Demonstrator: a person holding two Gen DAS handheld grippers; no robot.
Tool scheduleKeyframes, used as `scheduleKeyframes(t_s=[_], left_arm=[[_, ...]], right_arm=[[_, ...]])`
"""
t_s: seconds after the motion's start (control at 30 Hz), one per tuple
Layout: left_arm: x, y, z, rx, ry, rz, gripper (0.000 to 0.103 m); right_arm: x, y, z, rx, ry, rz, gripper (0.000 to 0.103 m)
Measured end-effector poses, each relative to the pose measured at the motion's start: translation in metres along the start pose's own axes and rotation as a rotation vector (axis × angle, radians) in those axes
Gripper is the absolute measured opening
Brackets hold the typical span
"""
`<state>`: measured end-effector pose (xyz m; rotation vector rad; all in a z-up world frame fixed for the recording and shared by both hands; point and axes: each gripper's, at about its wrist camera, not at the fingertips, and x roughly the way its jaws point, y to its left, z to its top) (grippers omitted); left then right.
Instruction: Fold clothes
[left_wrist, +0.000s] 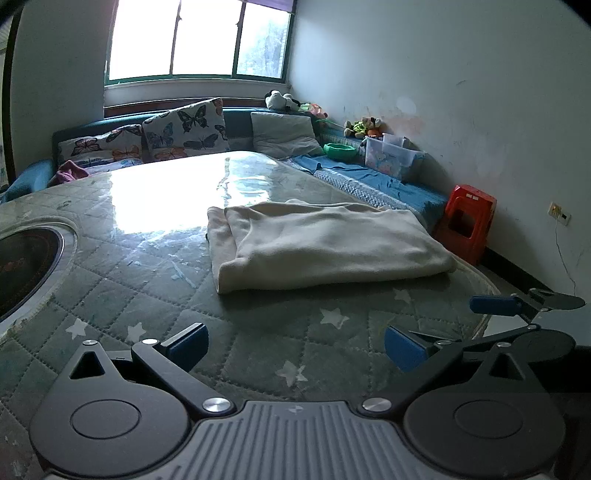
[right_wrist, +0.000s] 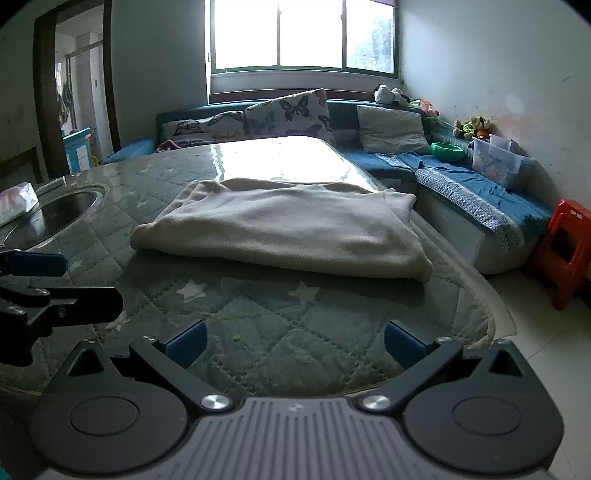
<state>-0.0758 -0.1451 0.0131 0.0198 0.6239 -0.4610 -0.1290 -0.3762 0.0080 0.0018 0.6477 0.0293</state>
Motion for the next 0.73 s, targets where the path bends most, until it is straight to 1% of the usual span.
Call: scheduleKeyframes(t_s=[0.73], left_arm=[[-0.0034,-0.0049,0.0002,0.008,-0.005,-0.005,0.103]], right_arm=[[-0.0078,-0.003,0.0001,0.012,-0.022,-0.013,0.103]])
